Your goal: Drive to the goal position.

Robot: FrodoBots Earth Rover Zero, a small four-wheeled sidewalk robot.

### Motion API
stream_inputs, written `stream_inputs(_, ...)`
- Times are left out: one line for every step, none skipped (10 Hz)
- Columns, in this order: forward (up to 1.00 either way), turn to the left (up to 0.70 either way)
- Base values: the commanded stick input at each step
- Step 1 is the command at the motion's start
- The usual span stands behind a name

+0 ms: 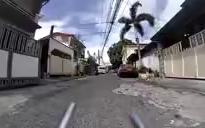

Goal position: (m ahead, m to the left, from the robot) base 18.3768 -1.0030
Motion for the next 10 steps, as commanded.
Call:
stream_inputs(1.0, 0.0)
stream_inputs(1.0, -0.1)
stream_inputs(1.0, -0.35)
stream_inputs(1.0, -0.4)
stream_inputs(1.0, -0.4)
stream_inputs(1.0, -0.17)
stream_inputs(1.0, 0.0)
stream_inputs(1.0, 0.0)
stream_inputs(1.0, 0.0)
stream_inputs(1.0, 0.0)
